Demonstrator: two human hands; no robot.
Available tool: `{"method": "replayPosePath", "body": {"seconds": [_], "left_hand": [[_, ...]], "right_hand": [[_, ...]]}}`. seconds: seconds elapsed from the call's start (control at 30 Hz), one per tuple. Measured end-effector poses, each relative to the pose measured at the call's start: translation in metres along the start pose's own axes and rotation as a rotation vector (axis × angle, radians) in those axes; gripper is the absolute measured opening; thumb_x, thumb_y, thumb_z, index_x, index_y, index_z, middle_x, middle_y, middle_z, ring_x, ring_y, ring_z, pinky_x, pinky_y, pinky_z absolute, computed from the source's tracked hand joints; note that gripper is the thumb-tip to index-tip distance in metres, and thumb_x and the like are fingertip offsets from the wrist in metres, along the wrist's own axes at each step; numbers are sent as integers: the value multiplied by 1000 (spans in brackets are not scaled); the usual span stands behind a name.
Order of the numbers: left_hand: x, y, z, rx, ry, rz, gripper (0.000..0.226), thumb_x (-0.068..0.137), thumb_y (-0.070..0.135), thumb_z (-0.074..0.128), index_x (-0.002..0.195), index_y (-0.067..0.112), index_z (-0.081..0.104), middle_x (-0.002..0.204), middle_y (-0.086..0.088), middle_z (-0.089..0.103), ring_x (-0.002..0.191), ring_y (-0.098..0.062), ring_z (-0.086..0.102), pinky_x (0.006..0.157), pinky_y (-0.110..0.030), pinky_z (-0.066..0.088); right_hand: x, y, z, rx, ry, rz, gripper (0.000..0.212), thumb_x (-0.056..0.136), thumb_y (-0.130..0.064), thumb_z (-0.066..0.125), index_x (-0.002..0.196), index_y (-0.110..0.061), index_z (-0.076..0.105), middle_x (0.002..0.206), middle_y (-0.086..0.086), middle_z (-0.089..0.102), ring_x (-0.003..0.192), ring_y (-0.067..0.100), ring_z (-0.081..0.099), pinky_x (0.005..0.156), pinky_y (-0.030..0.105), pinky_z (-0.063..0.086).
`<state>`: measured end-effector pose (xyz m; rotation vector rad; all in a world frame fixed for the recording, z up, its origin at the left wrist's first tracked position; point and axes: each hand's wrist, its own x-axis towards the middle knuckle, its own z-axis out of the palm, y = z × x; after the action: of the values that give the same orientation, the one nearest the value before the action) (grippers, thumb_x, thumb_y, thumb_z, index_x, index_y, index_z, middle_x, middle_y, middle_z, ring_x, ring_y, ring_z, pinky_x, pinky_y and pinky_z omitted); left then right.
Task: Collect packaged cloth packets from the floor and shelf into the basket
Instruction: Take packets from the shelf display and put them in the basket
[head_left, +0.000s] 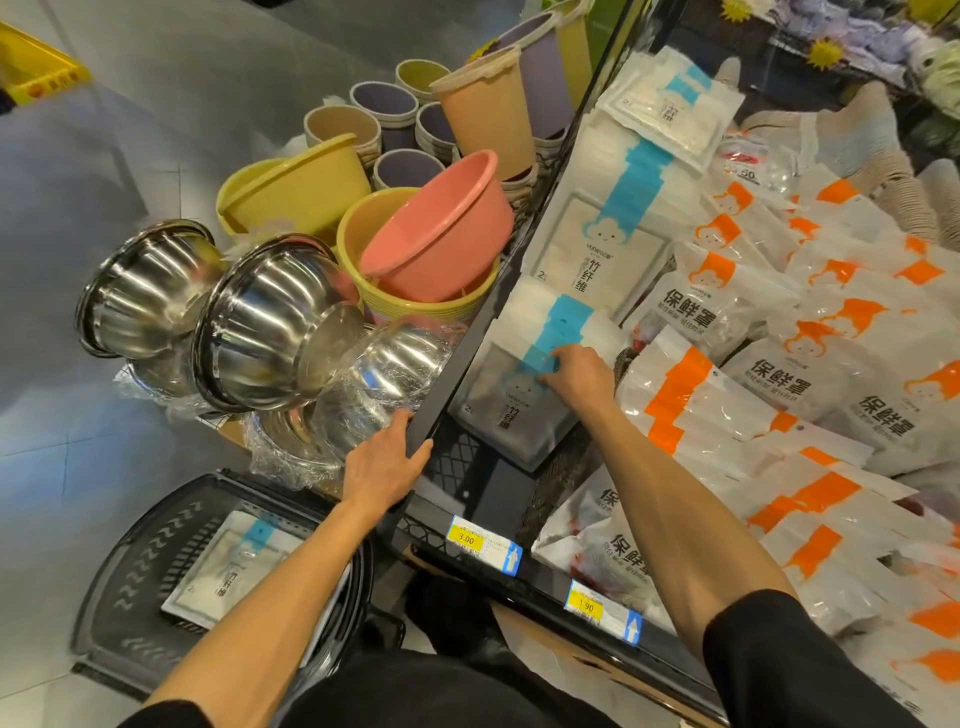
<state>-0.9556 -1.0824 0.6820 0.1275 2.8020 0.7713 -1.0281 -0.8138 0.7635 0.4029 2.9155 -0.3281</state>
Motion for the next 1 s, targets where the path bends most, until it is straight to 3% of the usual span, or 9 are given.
{"method": "replayPosePath", "body": {"seconds": [0.27,0.37,0.5,0.67,1.0], "left_hand": [[-1,-1,2,23,-8,27,47,103,48,45,138,18,39,108,-6,70,93,-29,69,65,-36,44],[-5,-1,1,56,-16,63,50,104,47,42,142,15,36,117,-7,68,99,-29,69,69,-39,49],[-12,-6,-14,74,-48,125,51,104,45,43,146,16,38,120,-6,66,107,-28,65,77,-41,52],[-15,-9,-46,94,54,211,33,103,32,50,131,16,57,113,-8,71,102,-30,67,75,-43,53],[-24,5,-106,490,-88,314,47,99,39,50,140,15,48,138,-12,55,128,-37,49,100,-49,42]], "right_hand": [[0,2,-1,-19,22,-38,15,88,-23,66,85,-14,54,84,6,58,84,31,62,61,32,40],[-3,2,-4,-10,9,-69,20,90,-26,63,105,-13,57,96,10,63,90,31,62,64,34,43],[-11,-5,-13,-7,-17,-90,44,92,-25,60,131,-9,50,119,15,59,106,32,57,81,43,52],[-36,-13,-20,-183,46,-112,45,93,-27,58,133,-9,47,124,16,52,111,34,51,87,45,47],[-114,-41,-21,-248,24,-159,50,97,-34,52,141,-11,44,130,17,52,117,37,52,92,46,47]]}}
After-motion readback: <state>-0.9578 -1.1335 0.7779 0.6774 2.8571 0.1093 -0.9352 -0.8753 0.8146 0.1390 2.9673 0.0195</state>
